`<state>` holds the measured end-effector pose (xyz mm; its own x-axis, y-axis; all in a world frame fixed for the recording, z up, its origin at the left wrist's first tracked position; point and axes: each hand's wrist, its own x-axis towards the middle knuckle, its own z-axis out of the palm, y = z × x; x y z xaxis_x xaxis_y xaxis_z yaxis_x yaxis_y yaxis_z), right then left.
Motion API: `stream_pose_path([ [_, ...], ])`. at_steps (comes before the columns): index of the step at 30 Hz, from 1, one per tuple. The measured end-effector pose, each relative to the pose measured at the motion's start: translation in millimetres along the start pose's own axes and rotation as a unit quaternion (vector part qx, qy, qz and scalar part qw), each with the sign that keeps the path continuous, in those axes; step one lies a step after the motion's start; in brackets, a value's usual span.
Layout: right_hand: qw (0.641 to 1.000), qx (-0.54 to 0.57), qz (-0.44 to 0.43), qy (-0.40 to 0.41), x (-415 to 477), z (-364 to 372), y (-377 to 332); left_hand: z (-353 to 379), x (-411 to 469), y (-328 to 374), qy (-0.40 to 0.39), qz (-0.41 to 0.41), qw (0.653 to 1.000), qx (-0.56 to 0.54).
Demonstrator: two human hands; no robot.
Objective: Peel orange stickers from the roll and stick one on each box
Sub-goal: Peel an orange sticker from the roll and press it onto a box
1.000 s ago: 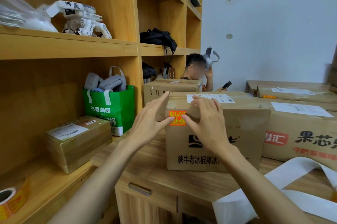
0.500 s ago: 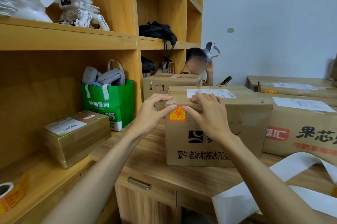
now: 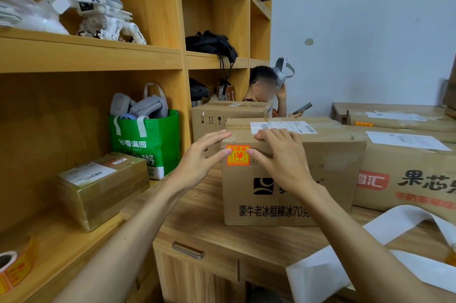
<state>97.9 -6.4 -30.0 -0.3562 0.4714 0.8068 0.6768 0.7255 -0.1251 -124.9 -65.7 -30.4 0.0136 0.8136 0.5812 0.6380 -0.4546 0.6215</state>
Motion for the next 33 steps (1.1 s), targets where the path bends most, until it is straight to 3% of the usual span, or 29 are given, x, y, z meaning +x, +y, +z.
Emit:
stream_pose_path([
  [18,0.997,-0.053,-0.048,-0.018,-2.8,-0.8,4.4,-1.8,-5.8,-3.7,-0.02,0.023,0.997,0.073],
  [33,0.999,0.036,-0.005,-0.001,-1.2,-6.8,0.2,2.2,-14.0,11.4,0.013,0.008,0.999,0.045],
])
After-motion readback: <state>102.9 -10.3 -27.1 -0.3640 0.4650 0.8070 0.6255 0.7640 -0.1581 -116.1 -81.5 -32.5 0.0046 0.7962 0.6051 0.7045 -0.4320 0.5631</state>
